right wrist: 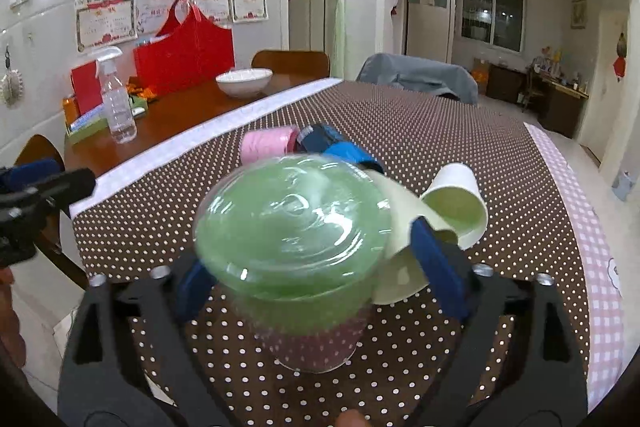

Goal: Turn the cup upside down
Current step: 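Set the canister upright on the table and open the right gripper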

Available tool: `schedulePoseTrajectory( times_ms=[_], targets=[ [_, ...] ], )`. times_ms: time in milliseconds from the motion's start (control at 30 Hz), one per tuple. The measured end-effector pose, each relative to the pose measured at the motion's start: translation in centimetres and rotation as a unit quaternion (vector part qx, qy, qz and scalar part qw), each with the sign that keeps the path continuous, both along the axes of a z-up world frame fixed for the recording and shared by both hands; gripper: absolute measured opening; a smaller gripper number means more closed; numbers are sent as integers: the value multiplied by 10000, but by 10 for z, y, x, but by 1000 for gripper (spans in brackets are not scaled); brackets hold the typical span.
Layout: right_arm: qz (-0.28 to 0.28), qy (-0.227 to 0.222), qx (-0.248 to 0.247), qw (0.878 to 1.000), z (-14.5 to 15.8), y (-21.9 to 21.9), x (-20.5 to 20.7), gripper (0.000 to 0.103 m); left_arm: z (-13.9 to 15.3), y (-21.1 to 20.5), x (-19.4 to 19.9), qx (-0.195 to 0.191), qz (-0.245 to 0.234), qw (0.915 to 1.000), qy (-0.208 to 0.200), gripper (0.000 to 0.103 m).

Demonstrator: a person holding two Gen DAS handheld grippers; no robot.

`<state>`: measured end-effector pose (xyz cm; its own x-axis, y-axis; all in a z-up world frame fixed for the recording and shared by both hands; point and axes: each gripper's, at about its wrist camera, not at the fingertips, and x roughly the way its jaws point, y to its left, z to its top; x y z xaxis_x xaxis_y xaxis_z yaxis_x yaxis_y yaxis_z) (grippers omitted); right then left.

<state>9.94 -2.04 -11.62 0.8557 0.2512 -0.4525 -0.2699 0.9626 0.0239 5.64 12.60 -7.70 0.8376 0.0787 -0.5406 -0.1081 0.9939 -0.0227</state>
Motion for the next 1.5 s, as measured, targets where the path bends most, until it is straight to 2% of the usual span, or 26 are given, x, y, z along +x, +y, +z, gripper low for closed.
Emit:
schedulePoseTrajectory(
  times_ms=[400,633,833,1167,1500],
  targets=[
    [-21,-146,785,9968,35,-26,-14,97,13,-10,-5,-64,-45,9999,-119,80],
    [-217,-184,1132,9932,54,-49,-27,97,34,-32,-14,109,-123,9992,-364,81],
    [-512,-412,1357,9886,72,-75,-45,97,53,-59,-22,379,-223,9974,-574,81],
    [-929,-647,1485,9824,90,-110,-71,97,84,-97,-41,652,-411,9921,-991,81],
    [-1042,-975,1350,9805,112,-115,-102,97,108,-111,-65,676,-435,9878,-1337,81]
  ],
)
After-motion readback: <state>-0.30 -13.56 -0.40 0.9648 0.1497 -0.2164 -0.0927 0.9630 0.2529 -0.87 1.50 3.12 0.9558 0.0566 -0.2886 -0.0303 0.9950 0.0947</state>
